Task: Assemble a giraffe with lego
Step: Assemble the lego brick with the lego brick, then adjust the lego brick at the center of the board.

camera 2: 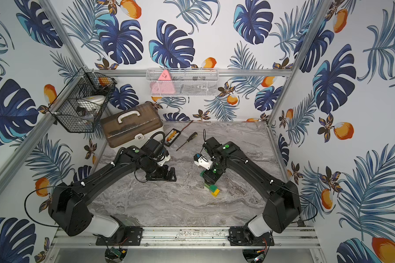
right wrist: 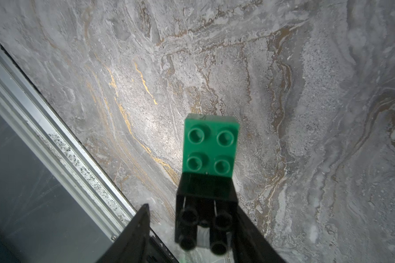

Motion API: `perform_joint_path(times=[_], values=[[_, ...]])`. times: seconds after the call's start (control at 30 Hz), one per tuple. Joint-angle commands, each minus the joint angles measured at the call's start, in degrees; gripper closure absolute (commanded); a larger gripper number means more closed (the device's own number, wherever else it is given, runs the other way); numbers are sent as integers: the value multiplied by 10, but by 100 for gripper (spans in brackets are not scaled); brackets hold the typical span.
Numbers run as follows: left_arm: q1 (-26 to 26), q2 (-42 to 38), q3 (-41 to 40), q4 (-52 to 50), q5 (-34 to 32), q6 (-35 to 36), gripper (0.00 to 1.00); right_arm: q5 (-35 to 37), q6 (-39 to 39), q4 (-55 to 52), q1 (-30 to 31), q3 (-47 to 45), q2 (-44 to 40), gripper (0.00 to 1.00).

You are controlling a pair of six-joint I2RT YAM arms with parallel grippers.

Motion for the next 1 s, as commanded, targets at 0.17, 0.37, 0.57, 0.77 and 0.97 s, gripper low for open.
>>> perform_joint_path(times=[0.17, 0.37, 0.57, 0.77, 0.97], values=[[-10, -38, -21, 42, 12, 15, 1, -63, 42, 30, -1, 7, -39, 39], [-109, -126, -88, 156, -92, -2, 1, -84, 71, 17, -8, 7, -53, 35], [-250, -204, -208, 325, -215, -53, 1, -52, 141, -4, -22, 35, -54, 33], [-341, -189, -274, 473, -309, -70, 1, -74, 262, 30, -94, 6, -84, 27], [-383, -126, -309, 622, -381, -36, 1, -87, 359, 107, -114, -74, -172, 18]])
